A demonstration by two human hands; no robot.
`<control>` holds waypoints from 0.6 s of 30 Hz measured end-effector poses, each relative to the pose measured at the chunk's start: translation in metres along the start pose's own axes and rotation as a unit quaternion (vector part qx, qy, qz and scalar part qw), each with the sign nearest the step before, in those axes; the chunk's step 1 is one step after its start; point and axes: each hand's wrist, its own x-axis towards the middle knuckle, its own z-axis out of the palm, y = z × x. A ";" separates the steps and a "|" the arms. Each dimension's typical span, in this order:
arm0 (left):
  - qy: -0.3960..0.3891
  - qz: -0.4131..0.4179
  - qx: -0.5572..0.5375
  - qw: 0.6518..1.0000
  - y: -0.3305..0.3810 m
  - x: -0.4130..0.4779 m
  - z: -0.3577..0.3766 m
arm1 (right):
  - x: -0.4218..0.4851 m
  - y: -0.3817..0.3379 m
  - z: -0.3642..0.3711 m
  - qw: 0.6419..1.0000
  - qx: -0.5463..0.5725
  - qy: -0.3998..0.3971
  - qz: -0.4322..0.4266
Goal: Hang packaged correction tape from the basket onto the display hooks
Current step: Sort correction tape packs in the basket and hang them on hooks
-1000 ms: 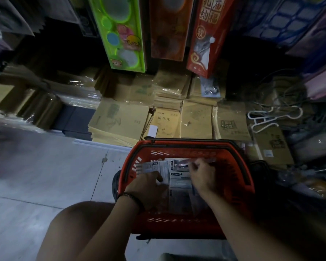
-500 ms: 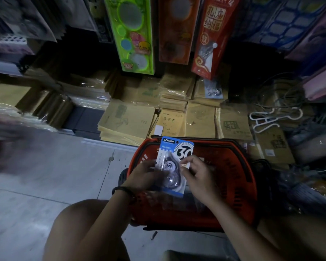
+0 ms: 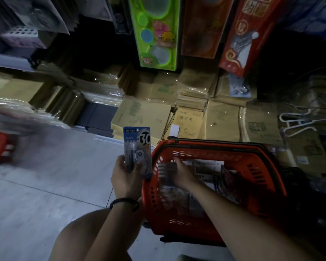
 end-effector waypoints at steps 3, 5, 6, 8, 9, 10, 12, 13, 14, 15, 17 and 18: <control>-0.018 -0.001 0.007 1.000 -0.002 0.005 -0.001 | 0.016 0.013 0.011 1.000 0.009 -0.012 0.007; -0.031 0.002 0.009 0.999 -0.002 0.005 0.000 | 0.012 0.015 0.009 1.000 -0.015 -0.001 0.002; -0.033 0.004 0.014 0.999 -0.002 0.006 0.001 | 0.009 0.014 0.007 1.000 -0.018 0.012 0.006; -0.035 0.011 0.029 0.999 -0.002 0.007 0.004 | 0.002 0.014 0.003 0.998 -0.030 0.052 0.025; -0.036 0.015 0.042 0.998 -0.002 0.007 0.005 | 0.000 0.019 0.004 0.996 -0.035 0.072 0.036; -0.036 0.018 0.051 0.998 -0.003 0.007 0.006 | -0.007 0.021 0.002 0.995 -0.039 0.085 0.045; -0.041 0.021 0.056 0.997 -0.003 0.005 0.007 | -0.022 0.029 0.001 0.993 -0.020 0.103 0.052; -0.046 0.022 0.058 0.997 -0.001 0.003 0.007 | -0.031 0.033 0.001 0.992 -0.005 0.112 0.053; -0.051 0.025 0.062 0.996 0.000 0.001 0.008 | -0.041 0.035 -0.001 0.991 0.008 0.120 0.063; -0.055 0.027 0.067 0.996 0.002 -0.002 0.008 | -0.049 0.040 -0.002 0.988 0.023 0.131 0.078; -0.070 0.026 0.066 0.995 0.003 -0.008 0.010 | -0.073 0.045 -0.003 0.981 0.064 0.159 0.092; -0.077 0.024 0.067 0.994 0.003 -0.012 0.010 | -0.084 0.046 -0.003 0.978 0.083 0.175 0.075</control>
